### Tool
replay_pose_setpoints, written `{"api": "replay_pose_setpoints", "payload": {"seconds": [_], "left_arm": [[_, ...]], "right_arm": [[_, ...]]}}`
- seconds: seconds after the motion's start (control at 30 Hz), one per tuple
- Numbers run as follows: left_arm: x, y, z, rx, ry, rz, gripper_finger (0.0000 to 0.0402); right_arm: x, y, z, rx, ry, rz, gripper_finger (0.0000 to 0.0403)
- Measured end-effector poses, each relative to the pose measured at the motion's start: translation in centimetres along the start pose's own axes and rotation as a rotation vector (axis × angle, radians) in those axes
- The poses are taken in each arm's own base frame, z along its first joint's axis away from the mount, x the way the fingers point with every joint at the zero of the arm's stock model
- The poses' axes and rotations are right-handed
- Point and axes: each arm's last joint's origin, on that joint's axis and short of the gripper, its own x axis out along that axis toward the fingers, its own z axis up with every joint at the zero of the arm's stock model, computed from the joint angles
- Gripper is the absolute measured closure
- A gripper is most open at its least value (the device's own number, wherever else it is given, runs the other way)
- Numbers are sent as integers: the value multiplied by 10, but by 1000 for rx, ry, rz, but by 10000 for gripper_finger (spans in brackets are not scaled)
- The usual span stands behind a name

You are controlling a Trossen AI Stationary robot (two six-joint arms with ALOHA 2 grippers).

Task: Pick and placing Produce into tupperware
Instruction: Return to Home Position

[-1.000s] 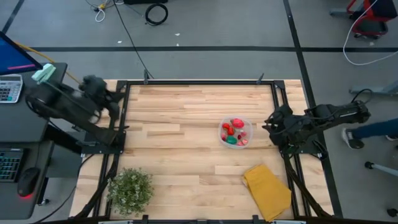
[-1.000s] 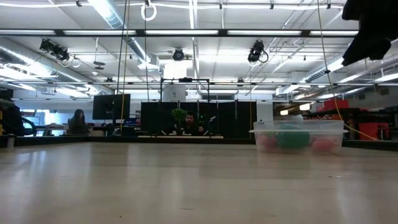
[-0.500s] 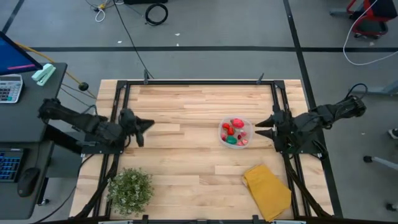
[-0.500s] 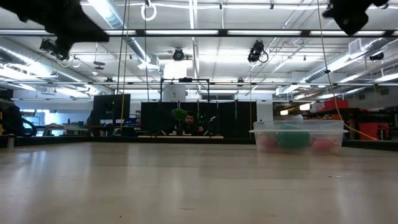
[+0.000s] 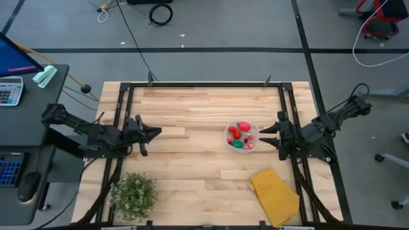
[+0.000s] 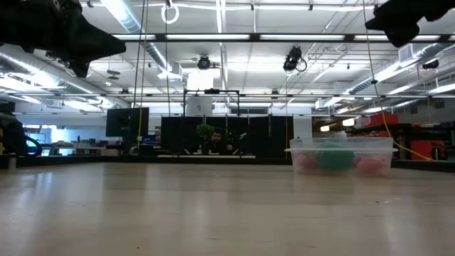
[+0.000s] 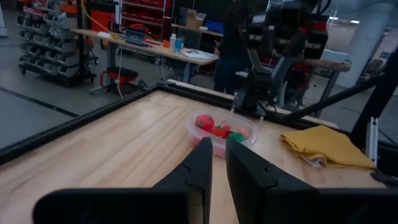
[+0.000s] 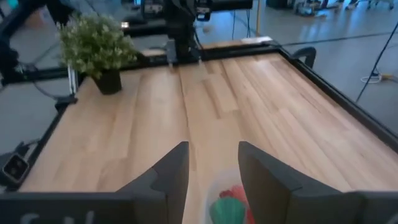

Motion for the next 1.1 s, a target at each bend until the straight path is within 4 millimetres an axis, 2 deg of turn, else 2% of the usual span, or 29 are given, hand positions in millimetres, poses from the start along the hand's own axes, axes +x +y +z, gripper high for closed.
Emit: {"api": "replay_pose_setpoints", "payload": {"seconds": [0.2,0.5,0.67,0.9,1.1], "left_arm": [[0,0,1,11,-4,-1,348],[0,0,0,0,-3,4,351],[0,0,3,-23,-26,0,345],[0,-2,9,-1,-76,-9,350],[1,-1,4,9,-62,-7,345]], "right_arm": [[0,-6,-28,36,-68,47,257],[-9,-20,-52,3,-131,68,257],[1,-19,-71,-62,-216,101,257],[13,-10,-92,-135,-282,322,257],[19,-9,-102,-130,-287,324,257]]}}
